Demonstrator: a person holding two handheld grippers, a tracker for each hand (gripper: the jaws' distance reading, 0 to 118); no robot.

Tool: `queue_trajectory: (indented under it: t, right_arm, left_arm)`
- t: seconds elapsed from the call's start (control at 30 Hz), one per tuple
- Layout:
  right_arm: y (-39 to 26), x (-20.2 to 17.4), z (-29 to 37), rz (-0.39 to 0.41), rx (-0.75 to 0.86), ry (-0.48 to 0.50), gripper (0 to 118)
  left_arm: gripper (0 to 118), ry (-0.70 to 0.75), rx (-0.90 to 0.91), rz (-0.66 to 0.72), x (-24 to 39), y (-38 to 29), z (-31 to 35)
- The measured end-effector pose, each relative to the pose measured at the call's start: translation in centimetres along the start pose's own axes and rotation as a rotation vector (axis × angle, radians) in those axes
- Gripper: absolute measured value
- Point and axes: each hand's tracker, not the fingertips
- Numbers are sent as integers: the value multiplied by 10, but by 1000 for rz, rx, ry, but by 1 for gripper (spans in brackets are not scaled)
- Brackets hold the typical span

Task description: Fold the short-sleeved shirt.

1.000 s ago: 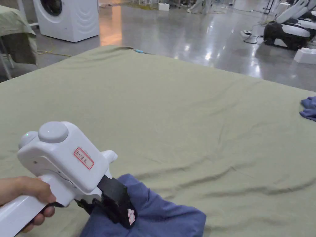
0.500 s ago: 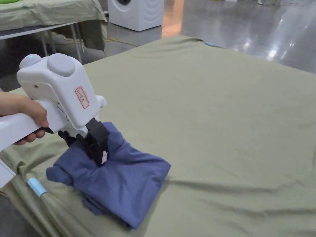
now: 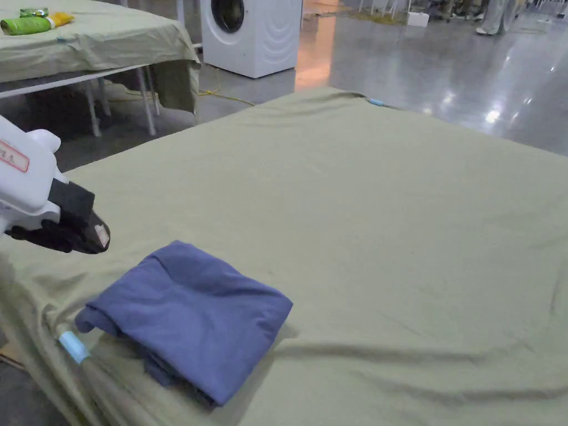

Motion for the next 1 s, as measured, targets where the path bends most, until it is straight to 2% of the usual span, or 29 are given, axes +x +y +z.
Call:
queue_trajectory:
  t: [0.1,0.2,0.3,0.4,0.47,0.57,0.67,0.77,0.83,0.9,1.0]
  right_arm:
    - [-2,7,9,16,44,0,3]
    - [-6,13,24,38,123,-29,3]
    - [-11,17,49,107,226,-123,4]
    - [-17,24,82,160,362,-241,3]
    - [-22,30,107,173,464,-297,4]
    - [-29,37,142,212,651,-408,3]
    - [-37,39,170,259,857,-503,3]
    - [-46,42,185,346,1002,-593,3]
    - [-53,41,188,422,1031,-657,3]
    - [-59,41,186,492,1033,-708,3]
    - [-64,40,175,493,1033,-790,4]
  left_arm:
    - [1,-195,-29,64,16,-71,5]
    - [0,-270,-20,-1,56,-129,-2]
    - [1,-264,20,-192,120,-165,-10]
    - [0,-255,211,-382,193,-193,-10]
    - [0,-301,341,-431,231,-204,-12]
    - [0,-241,465,-462,281,-217,-26]
    - [0,-295,513,-463,314,-238,-29]
    - [0,-250,634,-579,341,-270,-24]
    - [0,-227,656,-600,349,-285,-21]
    - [0,-291,679,-575,347,-290,-29]
    - [0,-265,667,-584,344,-292,-28]
